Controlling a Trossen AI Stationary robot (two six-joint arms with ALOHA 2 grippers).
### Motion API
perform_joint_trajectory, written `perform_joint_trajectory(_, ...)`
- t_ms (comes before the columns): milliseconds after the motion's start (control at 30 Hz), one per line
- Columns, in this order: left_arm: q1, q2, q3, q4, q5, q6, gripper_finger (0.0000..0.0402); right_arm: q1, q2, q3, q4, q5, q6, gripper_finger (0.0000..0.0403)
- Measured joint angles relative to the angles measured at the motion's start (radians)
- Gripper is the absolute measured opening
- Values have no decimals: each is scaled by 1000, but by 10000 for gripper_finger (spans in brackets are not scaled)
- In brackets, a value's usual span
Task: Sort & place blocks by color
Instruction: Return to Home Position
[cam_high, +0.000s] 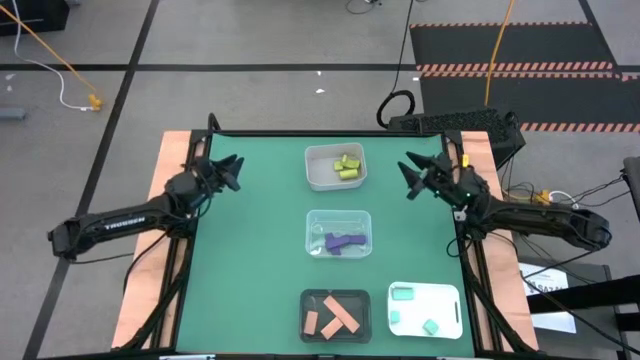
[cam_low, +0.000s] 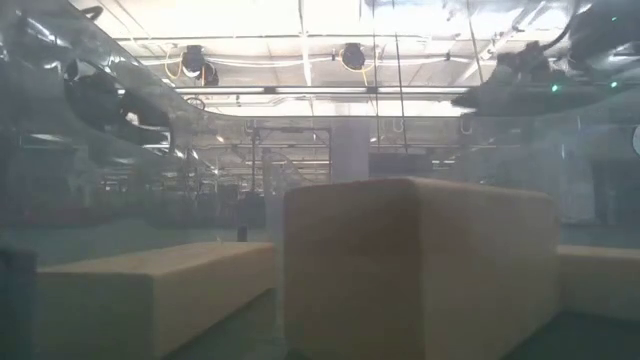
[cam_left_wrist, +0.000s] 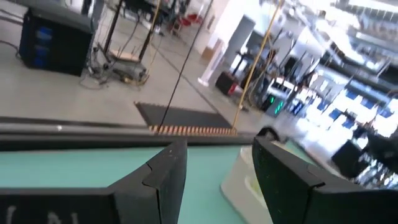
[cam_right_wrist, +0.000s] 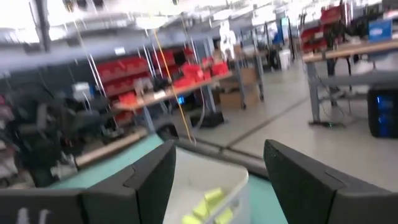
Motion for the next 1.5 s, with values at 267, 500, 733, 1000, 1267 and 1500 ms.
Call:
perform_joint_trajectory(267, 112, -129, 0, 2, 0, -2, 182, -17, -196, 0, 1, 0, 0, 235)
perform_joint_trajectory(500, 271, -196, 0, 2, 0, -2, 182, -109, -314, 0, 1, 0, 0, 235)
perform_joint_trajectory(733, 415, -249, 0, 1, 0, -2, 182, -230, -420, 0, 0, 0, 0, 235)
perform_joint_trajectory(1000, 522, -348, 0, 1, -1, -2, 182, -364, -545, -1, 0, 0, 0, 236)
perform_joint_trajectory(1267, 601, -397, 0, 6, -1, -2, 182, -451, -623, -1, 1, 0, 0, 236)
perform_joint_trajectory(1500, 619, -397, 0, 6, -1, -2, 182, -485, -623, -1, 4, 0, 0, 236)
